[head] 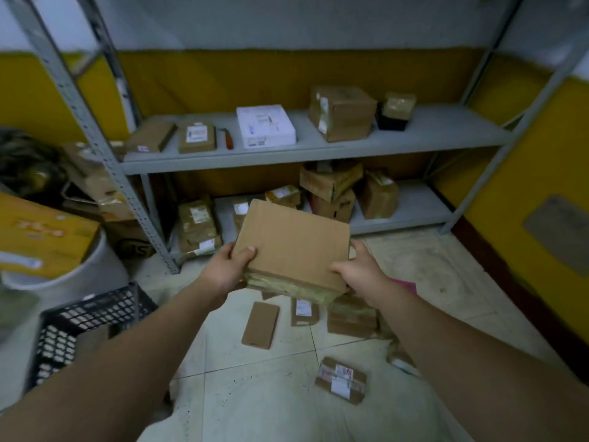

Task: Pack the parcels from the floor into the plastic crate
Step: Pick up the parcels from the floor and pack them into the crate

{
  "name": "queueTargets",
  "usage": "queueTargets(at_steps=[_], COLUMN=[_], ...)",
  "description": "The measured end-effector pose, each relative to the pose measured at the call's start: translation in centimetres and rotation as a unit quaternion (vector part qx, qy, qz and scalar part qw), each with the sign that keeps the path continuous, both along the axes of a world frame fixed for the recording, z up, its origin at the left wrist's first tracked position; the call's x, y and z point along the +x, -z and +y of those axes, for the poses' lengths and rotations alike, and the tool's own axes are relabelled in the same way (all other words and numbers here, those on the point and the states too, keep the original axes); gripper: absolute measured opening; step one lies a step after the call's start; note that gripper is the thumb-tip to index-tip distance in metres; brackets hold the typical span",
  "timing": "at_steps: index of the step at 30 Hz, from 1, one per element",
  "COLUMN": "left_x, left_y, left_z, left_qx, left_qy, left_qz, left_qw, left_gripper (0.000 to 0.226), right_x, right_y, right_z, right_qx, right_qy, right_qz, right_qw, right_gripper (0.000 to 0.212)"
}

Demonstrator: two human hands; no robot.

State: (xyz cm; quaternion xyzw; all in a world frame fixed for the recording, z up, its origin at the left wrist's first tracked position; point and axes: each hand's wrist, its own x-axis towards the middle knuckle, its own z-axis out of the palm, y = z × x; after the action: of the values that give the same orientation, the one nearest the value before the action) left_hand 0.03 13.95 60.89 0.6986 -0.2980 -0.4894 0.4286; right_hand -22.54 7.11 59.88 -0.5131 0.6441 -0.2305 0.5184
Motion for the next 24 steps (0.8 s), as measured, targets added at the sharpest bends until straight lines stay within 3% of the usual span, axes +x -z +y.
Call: queueTargets(at_steps=[4, 8, 11, 14, 19, 22, 24], left_x=[3.8, 8.5, 11.9, 13.9, 24.2, 29.8, 32.6], left_y=[-3.4, -5.3, -5.4, -4.9, -4.5, -5.0, -5.4], left_z=[3.6, 6.5, 8.8, 12.0, 18.5, 21.8, 23.2], left_qx=[-0.035, -0.074, -0.1, -0.05, -0.047, -0.021, -0.005], left_qy=[0.024, -0.045, -0.162, -0.12, -0.124, -0.088, -0.073], left_qz=[-0.01, -0.033, -0.002, 0.011, -0.02, -0.036, -0.049], left_qw=[0.999, 0.996, 0.982, 0.991, 0.991, 0.995, 0.996], left_gripper=[0.056, 0.063, 0.088, 0.084, 0.068, 0.062, 0.063], right_x=[2.4, 6.3, 12.3, 19.4, 29.9, 36.0, 40.0], right_y=[-4.2, -6.5, -6.4, -5.9, -6.2, -6.8, -7.2], right_z=[1.6, 4.4, 7.4, 10.9, 15.7, 17.1, 18.1], right_qx=[-0.051, -0.045, -0.069, -0.065, -0.047, -0.06, -0.091], right_qy=[0.025, -0.061, -0.024, -0.033, -0.196, -0.218, -0.23], right_qz=[-0.045, -0.056, -0.085, -0.09, 0.044, -0.003, -0.01], right_qw=[0.997, 0.996, 0.994, 0.993, 0.979, 0.974, 0.969], right_gripper=[0.092, 0.045, 0.036, 0.027, 0.042, 0.064, 0.058])
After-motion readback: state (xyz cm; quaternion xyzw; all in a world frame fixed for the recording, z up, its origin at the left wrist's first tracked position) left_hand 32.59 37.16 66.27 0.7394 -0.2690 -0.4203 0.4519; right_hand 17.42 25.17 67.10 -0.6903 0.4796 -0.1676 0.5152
